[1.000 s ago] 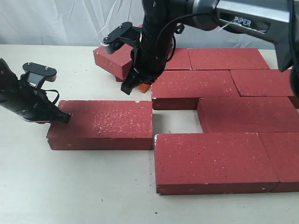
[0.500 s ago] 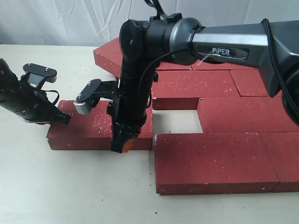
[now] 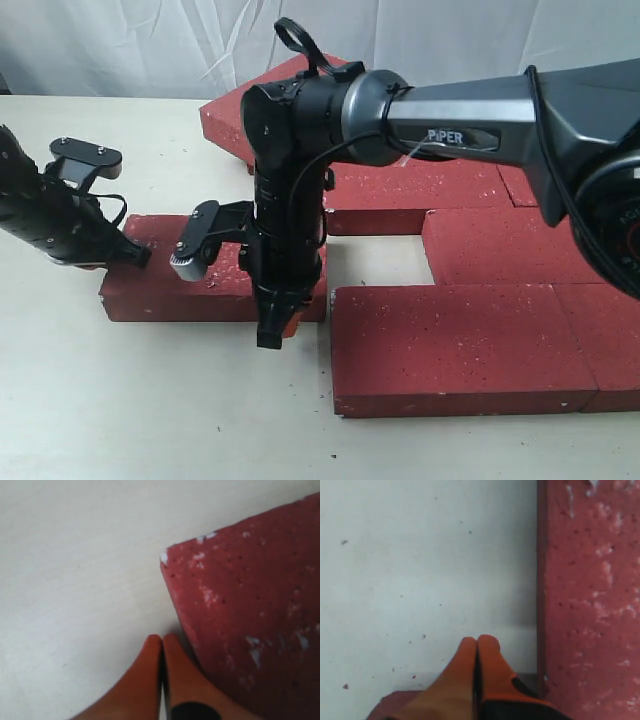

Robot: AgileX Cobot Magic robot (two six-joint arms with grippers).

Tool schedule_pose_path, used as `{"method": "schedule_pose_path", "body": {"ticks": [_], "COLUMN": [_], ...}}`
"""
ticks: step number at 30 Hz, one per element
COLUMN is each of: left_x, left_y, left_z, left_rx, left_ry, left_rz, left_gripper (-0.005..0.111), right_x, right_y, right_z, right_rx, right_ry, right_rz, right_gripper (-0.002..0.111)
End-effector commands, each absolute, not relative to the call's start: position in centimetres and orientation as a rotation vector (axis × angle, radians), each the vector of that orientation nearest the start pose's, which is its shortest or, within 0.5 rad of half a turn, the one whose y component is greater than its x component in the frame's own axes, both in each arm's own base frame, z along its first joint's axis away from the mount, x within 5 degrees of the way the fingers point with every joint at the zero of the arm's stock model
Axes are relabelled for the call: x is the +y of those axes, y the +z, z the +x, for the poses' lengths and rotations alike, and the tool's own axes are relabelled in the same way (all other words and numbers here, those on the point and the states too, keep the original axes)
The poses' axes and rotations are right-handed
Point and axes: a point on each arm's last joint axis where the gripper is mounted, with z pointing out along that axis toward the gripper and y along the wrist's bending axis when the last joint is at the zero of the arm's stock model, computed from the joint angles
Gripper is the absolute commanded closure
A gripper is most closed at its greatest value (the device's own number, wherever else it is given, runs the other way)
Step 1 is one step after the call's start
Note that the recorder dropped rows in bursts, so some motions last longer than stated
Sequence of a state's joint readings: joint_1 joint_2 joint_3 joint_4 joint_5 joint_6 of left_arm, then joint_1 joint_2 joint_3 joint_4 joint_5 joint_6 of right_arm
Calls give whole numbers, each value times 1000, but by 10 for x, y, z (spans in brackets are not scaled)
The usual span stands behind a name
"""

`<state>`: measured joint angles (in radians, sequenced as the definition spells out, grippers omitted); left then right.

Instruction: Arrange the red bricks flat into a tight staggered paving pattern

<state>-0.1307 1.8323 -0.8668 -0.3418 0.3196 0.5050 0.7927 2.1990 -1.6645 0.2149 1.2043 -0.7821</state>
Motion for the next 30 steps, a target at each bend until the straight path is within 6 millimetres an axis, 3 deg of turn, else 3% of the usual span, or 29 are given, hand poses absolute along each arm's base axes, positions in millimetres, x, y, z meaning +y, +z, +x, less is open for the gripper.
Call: {"method": "schedule_pose_path", "body": {"ticks": [1, 10, 15, 18, 22, 25, 30], "left_x": [-50, -51, -51, -50, -50, -50, -38], "left_y": [124, 124, 124, 124, 125, 125, 133], "left_z": [317, 316, 316, 318, 319, 319, 319], "left_rx": [2716, 2726, 2723, 2707, 2695, 2691, 2672], "left_ry": [-142, -147, -146, -137, -129, -121, -74], "left_rz": [437, 441, 440, 434, 430, 446, 470], "left_gripper": [107, 107, 107, 107, 107, 107, 107], "right_x": [312, 307, 309, 314, 314, 299, 256], "right_y": [149, 148, 151, 161, 187, 209, 236], "right_z": [292, 297, 290, 285, 287, 298, 326], "right_rx": [2373, 2379, 2436, 2426, 2358, 2335, 2535], "right_ry": [212, 74, 185, 280, 250, 150, 144], "right_rz": [-2145, -2146, -2133, -2103, -2075, -2020, -1618], "right_gripper": [109, 109, 109, 109, 109, 109, 109]}}
